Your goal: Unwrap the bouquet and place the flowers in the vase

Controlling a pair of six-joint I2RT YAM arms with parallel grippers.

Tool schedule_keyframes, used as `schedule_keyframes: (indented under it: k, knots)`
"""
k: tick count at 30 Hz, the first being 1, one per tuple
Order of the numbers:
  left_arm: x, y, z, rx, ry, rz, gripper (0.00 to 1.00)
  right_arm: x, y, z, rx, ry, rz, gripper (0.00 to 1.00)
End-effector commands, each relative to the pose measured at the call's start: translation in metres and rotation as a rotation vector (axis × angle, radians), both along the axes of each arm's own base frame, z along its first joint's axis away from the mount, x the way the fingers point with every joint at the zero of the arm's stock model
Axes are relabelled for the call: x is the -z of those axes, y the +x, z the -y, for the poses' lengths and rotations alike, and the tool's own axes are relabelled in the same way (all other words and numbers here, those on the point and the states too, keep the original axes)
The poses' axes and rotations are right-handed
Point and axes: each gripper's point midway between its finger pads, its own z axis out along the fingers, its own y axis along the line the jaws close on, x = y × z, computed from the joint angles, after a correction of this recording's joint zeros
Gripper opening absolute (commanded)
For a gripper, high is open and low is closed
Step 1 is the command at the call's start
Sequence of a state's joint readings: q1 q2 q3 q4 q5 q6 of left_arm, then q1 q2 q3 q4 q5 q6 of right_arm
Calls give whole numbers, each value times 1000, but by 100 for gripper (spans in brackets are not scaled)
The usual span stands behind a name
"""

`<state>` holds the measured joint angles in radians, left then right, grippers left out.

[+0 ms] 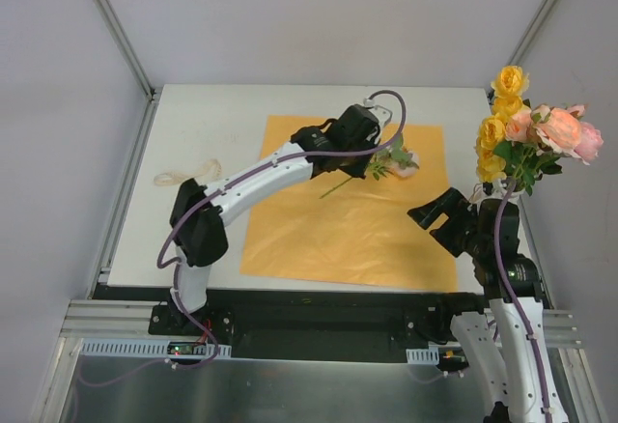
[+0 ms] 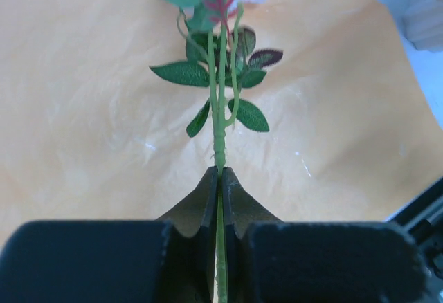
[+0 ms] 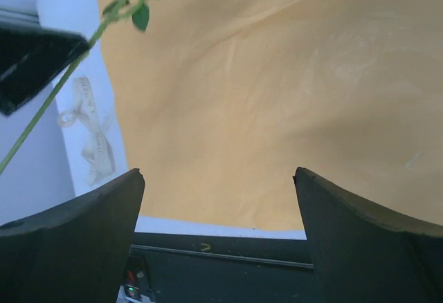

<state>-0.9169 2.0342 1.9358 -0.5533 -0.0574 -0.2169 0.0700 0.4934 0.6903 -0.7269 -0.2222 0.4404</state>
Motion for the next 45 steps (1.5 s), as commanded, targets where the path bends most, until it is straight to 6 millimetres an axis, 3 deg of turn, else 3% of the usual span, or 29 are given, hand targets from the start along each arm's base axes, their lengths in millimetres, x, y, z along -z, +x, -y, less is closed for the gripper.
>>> schedule_keyframes:
  k: [1, 2, 3, 4, 5, 7, 8, 10, 11, 14, 16, 19, 22, 25, 26, 27, 29, 30, 32, 34, 35, 38, 45]
  knots:
    - [-35, -27, -25, -21, -62, -6, 0, -24, 25, -18, 90, 234, 19, 87]
    - [-22, -36, -34, -32, -47, -41, 0, -26, 32, -23, 88, 264, 22, 85]
    - [-35, -44, -38, -24, -81, -42, 0, -21, 34, -27, 97, 292, 0, 83]
    - [-35, -49, -40, -22, -100, -48, 0, -28, 41, -32, 107, 342, 11, 83]
    - [-20, -58, -49, -37, -84, -84, 0, -23, 44, -40, 98, 357, -15, 83]
    - [-28, -73, -56, -20, -133, -102, 0, -23, 49, -49, 95, 375, -23, 83]
    - [-15, -79, -61, -28, -132, -123, 0, -18, 50, -58, 94, 365, -52, 83]
    - [-15, -86, -66, -28, -154, -124, 0, -15, 53, -65, 96, 347, -72, 83]
    - [-4, -91, -70, -29, -149, -141, 0, -6, 54, -71, 107, 329, -103, 84]
    - [7, -99, -75, -29, -156, -162, 0, 12, 60, -92, 102, 354, -156, 84]
    - [12, -101, -78, -30, -148, -168, 0, 10, 67, -103, 72, 360, -147, 84]
    - [22, -98, -87, -62, -113, -155, 0, 30, 68, -108, 48, 200, -189, 82]
    - [41, -107, -97, -61, -94, -210, 0, 39, 75, -125, -7, 91, -226, 77]
    - [57, -115, -112, -93, -84, -254, 6, 54, 78, -146, -32, 49, -289, 72]
    - [58, -116, -116, -106, -85, -257, 9, 69, 79, -149, -15, 16, -332, 71]
    - [62, -115, -123, -126, -82, -260, 17, 66, 83, -156, -13, 16, -335, 71]
    - [71, -119, -135, -155, -81, -278, 23, 81, 80, -170, -13, -19, -384, 71]
    - [74, -116, -141, -177, -82, -280, 29, 76, 84, -180, -17, -16, -379, 71]
    - [84, -119, -154, -206, -78, -293, 32, 92, 76, -194, -8, -63, -438, 71]
    - [95, -120, -168, -239, -65, -312, 34, 92, 75, -206, -7, -83, -461, 70]
    - [95, -119, -172, -247, -71, -308, 35, 104, 73, -207, 27, -97, -500, 70]
    - [99, -119, -186, -282, -72, -308, 37, 116, 67, -212, 67, -106, -544, 66]
    - [94, -118, -198, -301, -100, -286, 42, 134, 59, -207, 165, -115, -575, 56]
